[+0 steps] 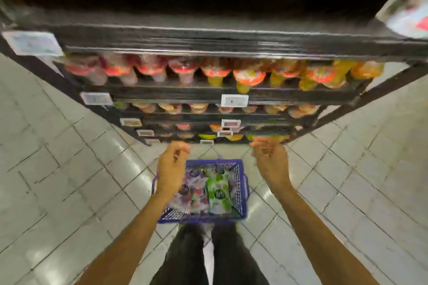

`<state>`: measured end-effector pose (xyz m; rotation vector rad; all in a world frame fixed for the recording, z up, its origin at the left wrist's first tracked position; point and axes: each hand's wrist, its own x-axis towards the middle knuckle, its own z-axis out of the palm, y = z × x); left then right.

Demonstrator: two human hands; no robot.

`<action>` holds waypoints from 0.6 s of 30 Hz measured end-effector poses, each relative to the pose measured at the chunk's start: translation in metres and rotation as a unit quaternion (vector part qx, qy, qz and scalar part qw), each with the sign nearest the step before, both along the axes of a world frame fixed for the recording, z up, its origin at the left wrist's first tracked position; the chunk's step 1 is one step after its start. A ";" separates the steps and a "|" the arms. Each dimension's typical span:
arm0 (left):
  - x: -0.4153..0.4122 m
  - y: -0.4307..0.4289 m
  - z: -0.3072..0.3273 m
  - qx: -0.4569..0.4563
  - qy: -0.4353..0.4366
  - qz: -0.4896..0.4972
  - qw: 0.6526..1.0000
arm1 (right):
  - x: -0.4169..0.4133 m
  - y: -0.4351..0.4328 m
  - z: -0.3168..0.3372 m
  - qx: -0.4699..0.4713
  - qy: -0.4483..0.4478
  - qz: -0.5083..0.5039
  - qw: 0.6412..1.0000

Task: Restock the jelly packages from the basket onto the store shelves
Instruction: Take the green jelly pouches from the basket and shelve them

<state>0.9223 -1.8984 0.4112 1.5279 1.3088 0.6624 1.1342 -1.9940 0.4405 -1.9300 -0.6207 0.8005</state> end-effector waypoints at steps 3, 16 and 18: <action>-0.019 -0.024 -0.090 -0.123 0.034 0.027 0.991 | -0.011 -0.024 -0.084 -0.085 0.038 -0.008 0.996; -0.043 -0.075 -0.362 -0.485 0.093 0.167 0.853 | -0.015 -0.060 -0.384 -0.319 0.283 -0.126 0.896; -0.041 -0.078 -0.397 -0.522 0.107 0.149 0.833 | -0.018 -0.060 -0.419 -0.324 0.307 -0.146 0.883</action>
